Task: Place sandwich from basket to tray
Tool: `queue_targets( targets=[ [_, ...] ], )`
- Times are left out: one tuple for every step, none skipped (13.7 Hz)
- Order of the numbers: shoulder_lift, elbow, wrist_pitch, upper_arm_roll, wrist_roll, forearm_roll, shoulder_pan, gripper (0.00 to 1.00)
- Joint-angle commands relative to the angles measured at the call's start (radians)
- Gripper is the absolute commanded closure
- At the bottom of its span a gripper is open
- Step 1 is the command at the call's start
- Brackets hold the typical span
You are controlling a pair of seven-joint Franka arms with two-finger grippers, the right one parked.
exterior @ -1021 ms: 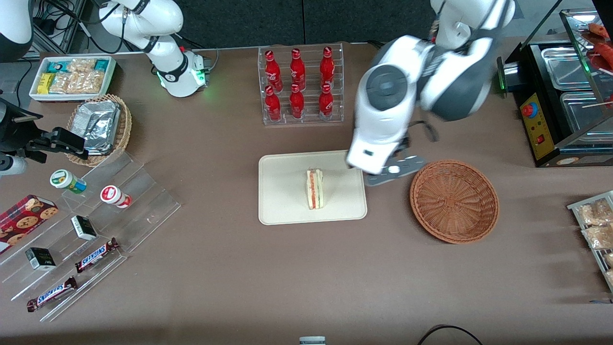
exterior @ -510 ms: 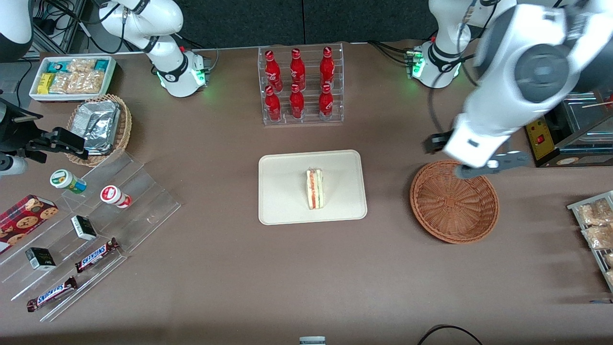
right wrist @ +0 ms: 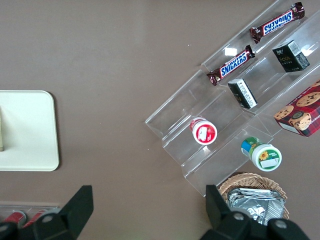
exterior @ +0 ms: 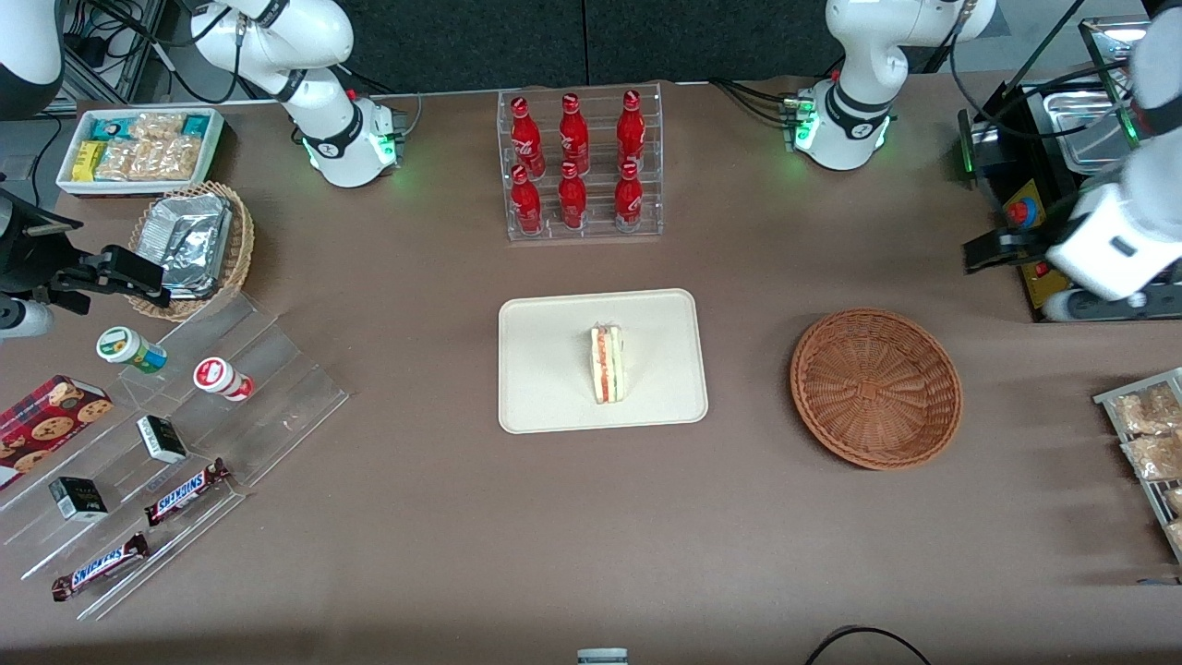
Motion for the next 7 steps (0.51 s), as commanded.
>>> queue_targets(
  targets=[
    [-0.022,-0.016,-0.008,-0.014,0.087,-0.027,0.041,0.00],
    [-0.019,-0.008,-0.008,-0.014,0.075,-0.025,0.040,0.00],
    [-0.014,-0.002,-0.008,-0.016,0.060,-0.020,0.038,0.00],
    [-0.014,-0.004,-0.007,-0.016,0.017,-0.019,0.034,0.00],
    [-0.014,-0.005,-0.007,-0.017,-0.027,-0.019,0.031,0.00],
    [-0.014,-0.005,-0.007,-0.019,-0.043,-0.019,0.031,0.00],
    [-0.014,-0.007,-0.008,-0.020,-0.046,-0.016,0.026,0.00]
  ],
)
